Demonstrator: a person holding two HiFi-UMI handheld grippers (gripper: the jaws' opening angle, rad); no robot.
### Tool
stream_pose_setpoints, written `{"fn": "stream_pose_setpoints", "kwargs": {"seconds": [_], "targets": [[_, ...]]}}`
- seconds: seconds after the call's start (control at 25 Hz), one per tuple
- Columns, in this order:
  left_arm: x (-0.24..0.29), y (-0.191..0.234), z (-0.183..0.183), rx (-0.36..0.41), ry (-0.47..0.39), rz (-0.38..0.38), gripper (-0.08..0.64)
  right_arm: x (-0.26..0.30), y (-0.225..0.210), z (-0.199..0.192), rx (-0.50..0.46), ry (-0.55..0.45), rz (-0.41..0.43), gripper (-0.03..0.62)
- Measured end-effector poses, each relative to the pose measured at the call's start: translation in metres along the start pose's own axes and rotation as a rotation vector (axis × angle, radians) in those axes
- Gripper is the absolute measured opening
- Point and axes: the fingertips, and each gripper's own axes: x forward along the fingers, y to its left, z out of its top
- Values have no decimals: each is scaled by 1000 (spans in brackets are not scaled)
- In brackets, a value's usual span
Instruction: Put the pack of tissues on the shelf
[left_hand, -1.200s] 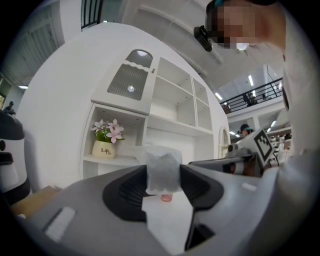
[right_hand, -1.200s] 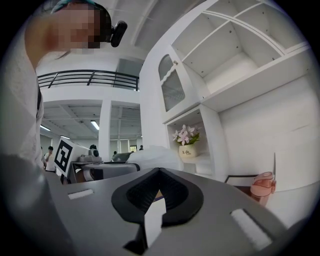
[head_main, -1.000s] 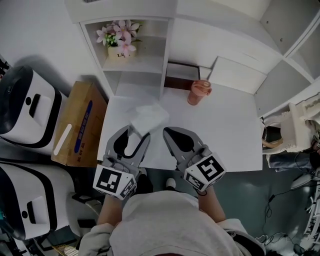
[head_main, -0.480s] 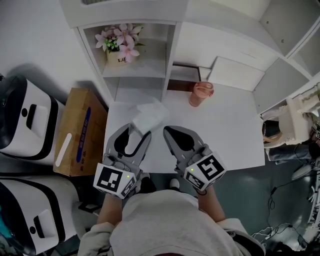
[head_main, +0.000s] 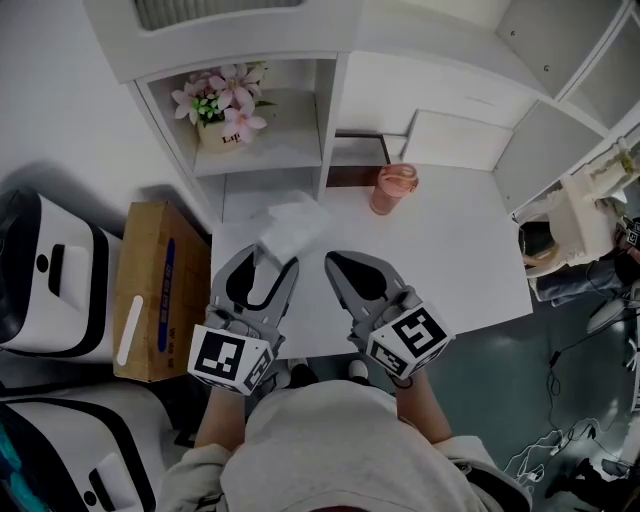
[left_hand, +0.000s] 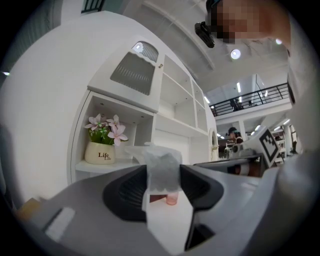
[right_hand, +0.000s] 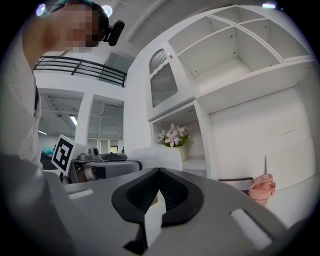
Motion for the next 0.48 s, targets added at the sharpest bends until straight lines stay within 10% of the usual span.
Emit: {"fn": "stream_pose_setpoints", "kwargs": {"seconds": [0.48], "targets": [[19, 24, 11, 18, -28, -2, 198, 24, -12, 5, 3, 1, -46, 2]]}}
